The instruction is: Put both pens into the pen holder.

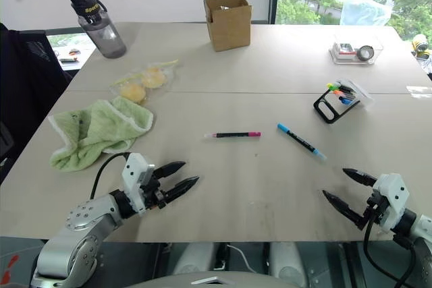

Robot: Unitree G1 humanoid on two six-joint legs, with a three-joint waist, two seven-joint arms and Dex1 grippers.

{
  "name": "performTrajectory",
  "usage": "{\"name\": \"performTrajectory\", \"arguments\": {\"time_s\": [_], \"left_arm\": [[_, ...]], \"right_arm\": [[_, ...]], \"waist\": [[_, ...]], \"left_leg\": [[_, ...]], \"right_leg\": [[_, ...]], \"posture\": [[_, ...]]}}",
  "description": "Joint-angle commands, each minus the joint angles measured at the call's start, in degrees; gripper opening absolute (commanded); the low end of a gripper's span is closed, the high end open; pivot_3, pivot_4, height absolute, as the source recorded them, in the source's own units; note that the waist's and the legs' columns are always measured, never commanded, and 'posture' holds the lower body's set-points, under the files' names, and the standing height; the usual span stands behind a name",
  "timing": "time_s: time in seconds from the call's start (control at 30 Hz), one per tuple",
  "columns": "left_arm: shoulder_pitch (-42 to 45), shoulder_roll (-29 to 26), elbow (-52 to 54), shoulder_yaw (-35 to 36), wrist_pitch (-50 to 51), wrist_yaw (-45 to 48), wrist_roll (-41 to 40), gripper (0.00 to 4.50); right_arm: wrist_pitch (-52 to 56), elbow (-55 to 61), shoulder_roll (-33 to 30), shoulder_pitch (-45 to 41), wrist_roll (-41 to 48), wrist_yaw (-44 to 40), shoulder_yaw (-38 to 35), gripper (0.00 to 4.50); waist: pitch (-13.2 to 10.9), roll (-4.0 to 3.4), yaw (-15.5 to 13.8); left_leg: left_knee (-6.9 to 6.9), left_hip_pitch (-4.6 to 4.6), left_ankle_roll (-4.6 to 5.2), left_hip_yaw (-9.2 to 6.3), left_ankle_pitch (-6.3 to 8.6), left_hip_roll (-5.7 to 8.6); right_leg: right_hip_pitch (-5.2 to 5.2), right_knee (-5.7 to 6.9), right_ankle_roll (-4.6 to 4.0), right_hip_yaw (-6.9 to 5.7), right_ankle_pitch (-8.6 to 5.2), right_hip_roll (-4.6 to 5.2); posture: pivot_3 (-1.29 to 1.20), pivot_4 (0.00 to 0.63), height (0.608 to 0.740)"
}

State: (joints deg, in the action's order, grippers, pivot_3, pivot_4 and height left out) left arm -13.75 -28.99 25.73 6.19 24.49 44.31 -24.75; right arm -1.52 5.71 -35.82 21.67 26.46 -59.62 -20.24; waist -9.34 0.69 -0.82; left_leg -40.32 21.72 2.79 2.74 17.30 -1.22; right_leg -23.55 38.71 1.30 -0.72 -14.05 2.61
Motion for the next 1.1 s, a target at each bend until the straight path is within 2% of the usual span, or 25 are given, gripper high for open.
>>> {"name": "performTrajectory", "arguments": {"time_s": [0.03,0.8,1.1], "left_arm": [[-0.39,-0.71,0.01,-0.16,-2.11,1.06,-0.05,3.29],[-0.08,-3.35,-1.09,-0.49,-4.43,3.37,0.14,3.29],[7.50,-4.52,-6.45,-1.58,-0.77,4.34,-0.91,3.29]], "right_arm": [[-0.96,1.36,-0.12,1.02,0.30,0.26,-1.39,4.46],[0.66,5.00,0.34,2.62,0.76,2.48,0.26,4.46],[2.87,8.96,-0.45,3.86,3.80,0.30,0.63,4.46]], "waist": [[0.00,0.00,0.00],[-0.02,-0.01,0.00],[-0.03,-0.02,-0.04]], "left_leg": [[0.00,0.00,0.00,0.00,0.00,0.00],[0.15,0.10,0.07,-0.01,0.05,-0.04],[0.17,0.15,0.11,-0.03,0.07,-0.05]], "right_leg": [[0.00,0.00,0.00,0.00,0.00,0.00],[-0.03,-0.32,0.00,-0.02,-0.01,0.03],[-0.02,-0.43,0.00,-0.08,0.00,0.05]], "posture": [[0.00,0.150,0.736],[0.00,0.150,0.736],[0.00,0.150,0.736]]}}
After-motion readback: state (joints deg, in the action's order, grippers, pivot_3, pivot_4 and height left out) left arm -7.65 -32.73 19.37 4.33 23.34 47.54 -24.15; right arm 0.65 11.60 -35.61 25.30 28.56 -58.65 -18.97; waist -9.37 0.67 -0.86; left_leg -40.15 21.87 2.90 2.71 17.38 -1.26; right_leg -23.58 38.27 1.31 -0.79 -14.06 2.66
